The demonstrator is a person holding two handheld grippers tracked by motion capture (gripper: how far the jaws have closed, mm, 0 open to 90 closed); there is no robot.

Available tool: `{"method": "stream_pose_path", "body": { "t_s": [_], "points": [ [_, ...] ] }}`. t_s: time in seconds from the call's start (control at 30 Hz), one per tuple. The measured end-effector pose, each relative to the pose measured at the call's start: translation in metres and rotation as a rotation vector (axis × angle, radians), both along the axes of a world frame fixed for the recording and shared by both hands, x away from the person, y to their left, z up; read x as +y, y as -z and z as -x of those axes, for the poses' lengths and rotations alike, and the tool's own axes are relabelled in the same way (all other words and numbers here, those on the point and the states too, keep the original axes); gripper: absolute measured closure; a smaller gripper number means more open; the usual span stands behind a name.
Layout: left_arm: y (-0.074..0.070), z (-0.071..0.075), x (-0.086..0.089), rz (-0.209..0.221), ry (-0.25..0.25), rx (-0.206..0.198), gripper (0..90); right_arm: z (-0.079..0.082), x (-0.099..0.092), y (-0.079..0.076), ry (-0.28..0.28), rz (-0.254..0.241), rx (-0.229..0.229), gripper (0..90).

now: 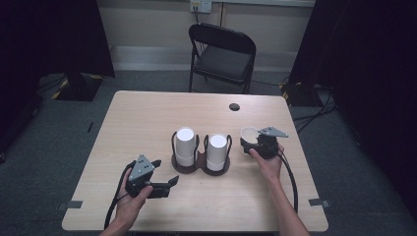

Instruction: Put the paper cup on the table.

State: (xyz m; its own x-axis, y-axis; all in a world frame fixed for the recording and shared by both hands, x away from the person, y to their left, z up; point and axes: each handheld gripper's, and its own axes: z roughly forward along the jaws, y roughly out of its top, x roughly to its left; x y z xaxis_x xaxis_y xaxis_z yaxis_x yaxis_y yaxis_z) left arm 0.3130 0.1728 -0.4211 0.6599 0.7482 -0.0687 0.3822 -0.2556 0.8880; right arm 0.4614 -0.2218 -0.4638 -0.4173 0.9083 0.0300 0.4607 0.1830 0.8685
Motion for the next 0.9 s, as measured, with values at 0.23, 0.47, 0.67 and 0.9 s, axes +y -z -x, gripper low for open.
{"method": "stream_pose_path", "body": {
  "t_s": [0.23,0.47,0.67,0.9],
  "points": [
    [0.0003,-0.0011,0.002,0.0,-0.013,0.003,16.3,0.0037,0.0022,0.001,0.0,0.027,-0.003,23.9],
    [0.0003,-0.0012,0.0016,-0.002,-0.009,0.003,16.4,0.0046,0.0032,0.0014,0.001,0.029,-0.001,22.9],
    [0.001,-0.0017,0.0026,-0.001,-0.02,0.005,16.7,0.0044,0.0023,0.0014,0.002,0.016,0.012,22.2],
    [0.0011,-0.0017,0.0017,-0.002,-0.016,0.008,16.7,0.0035,0.002,0.0037,-0.006,0.002,0.03,17.9]
  ]
}}
